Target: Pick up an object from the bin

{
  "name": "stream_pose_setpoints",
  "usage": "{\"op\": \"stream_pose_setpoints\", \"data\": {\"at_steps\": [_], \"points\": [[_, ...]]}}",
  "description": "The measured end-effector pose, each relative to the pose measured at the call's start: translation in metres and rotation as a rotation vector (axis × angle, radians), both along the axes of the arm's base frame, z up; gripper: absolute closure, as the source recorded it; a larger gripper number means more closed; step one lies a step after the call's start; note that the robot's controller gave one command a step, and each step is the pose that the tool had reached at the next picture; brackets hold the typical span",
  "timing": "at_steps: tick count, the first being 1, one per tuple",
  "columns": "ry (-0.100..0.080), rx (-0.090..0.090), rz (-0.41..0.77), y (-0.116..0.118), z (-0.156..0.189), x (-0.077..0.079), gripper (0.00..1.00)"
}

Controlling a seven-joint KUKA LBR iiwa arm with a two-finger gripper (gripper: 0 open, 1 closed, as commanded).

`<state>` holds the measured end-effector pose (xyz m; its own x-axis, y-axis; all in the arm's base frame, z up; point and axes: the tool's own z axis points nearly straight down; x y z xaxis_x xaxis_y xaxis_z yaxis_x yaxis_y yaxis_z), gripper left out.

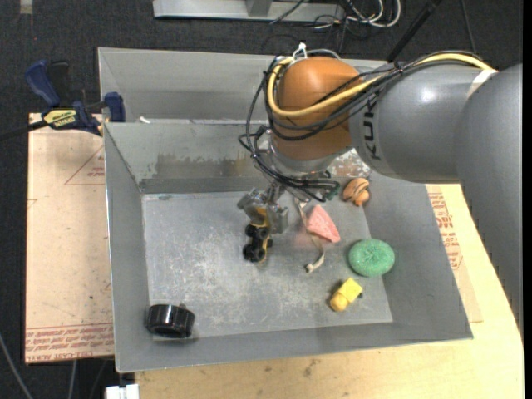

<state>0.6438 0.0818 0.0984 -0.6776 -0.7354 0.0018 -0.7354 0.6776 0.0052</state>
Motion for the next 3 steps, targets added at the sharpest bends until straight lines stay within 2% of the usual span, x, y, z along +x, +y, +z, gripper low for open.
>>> {"op": "stream_pose_setpoints", "data": {"at_steps": [1,3], "points": [[-0.007,0.000,-0.001,0.000,0.023,0.002,1.00],[-0.010,0.000,-0.001,0.000,0.052,0.003,1.00]]}}
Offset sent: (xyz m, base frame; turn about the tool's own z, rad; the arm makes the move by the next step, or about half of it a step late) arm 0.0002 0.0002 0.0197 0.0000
